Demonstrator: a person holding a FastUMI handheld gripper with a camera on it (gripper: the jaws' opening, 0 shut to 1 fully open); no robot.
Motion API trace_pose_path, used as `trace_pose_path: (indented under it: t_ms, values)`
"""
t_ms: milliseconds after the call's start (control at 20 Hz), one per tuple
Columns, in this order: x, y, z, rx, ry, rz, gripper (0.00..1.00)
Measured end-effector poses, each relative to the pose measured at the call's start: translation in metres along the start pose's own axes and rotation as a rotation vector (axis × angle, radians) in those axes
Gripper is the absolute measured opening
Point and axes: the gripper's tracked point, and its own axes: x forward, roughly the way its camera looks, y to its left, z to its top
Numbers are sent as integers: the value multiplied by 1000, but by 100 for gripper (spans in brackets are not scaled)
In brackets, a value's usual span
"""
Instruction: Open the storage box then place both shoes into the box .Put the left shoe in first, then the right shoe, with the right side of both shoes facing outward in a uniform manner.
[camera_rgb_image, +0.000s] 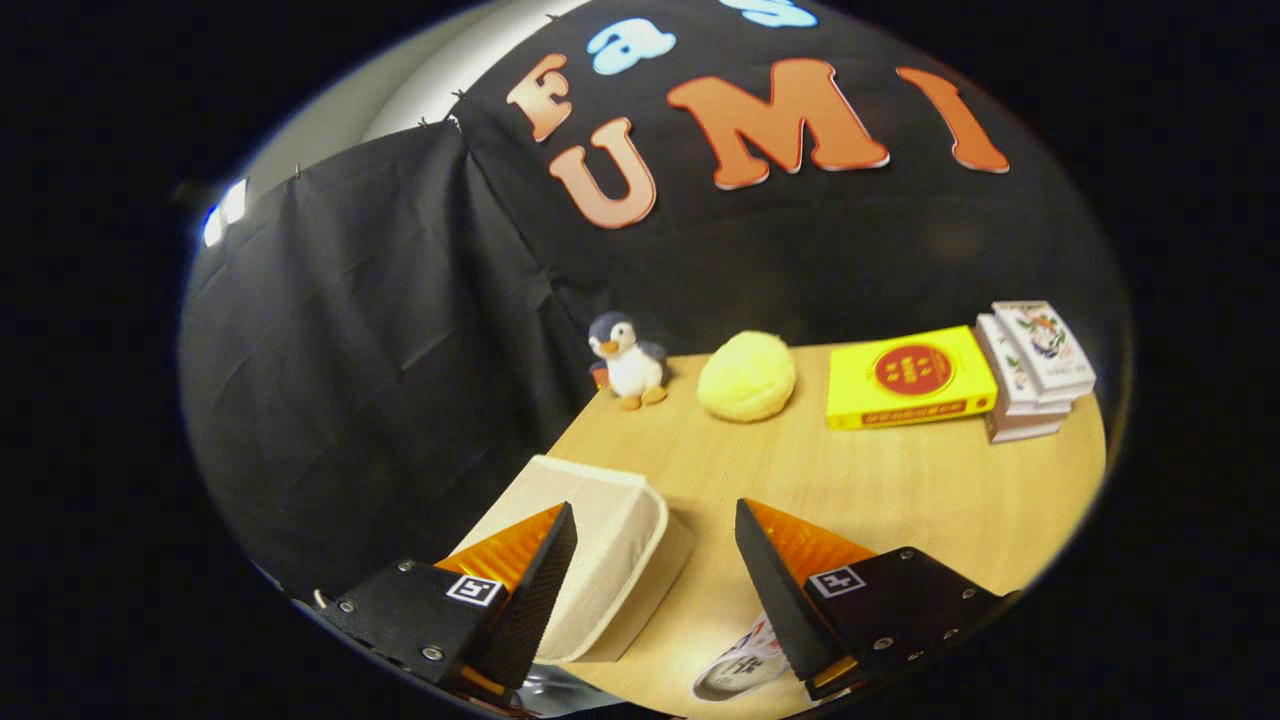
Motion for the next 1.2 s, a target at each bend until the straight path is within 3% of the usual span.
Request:
trace_pose_path:
  t_ms: [350,800,1050,1200]
  values:
    - [47,22,-76,219,251,145,96]
    - [84,46,-125,417,395,216,96]
    - [70,58,-114,433,389,248,95]
    - [42,77,-76,445,333,312,94]
